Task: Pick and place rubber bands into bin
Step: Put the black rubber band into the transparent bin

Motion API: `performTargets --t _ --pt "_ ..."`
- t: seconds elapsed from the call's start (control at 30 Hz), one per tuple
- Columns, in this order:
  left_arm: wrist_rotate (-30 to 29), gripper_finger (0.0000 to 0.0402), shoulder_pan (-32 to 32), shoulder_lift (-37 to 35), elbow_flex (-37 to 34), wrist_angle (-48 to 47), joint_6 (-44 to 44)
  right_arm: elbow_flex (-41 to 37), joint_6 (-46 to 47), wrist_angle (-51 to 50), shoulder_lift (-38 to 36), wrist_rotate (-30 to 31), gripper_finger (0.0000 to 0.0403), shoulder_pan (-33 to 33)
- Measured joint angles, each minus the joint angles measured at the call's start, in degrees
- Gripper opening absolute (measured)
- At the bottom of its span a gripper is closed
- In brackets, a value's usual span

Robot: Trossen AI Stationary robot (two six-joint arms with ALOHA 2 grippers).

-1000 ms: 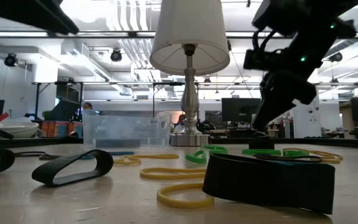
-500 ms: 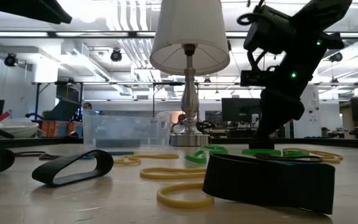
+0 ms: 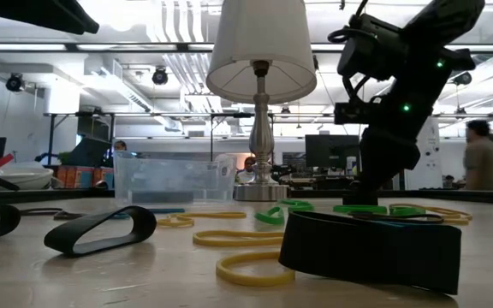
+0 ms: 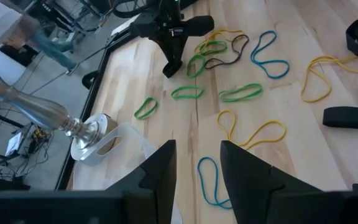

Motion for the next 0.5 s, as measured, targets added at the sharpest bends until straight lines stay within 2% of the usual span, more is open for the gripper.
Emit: performTargets --t 0.3,0.5 --pt "0.0 0.0109 0.0 0.0 -0.02 0.02 -0.02 -0.43 -0.03 0.04 0.0 -0.32 0.0066 -0.07" --pt "0.0 0.0109 0.0 0.09 0.0 0.04 -0.04 -0.79 -0.31 0.15 0.0 -1.56 0.0035 -0.1"
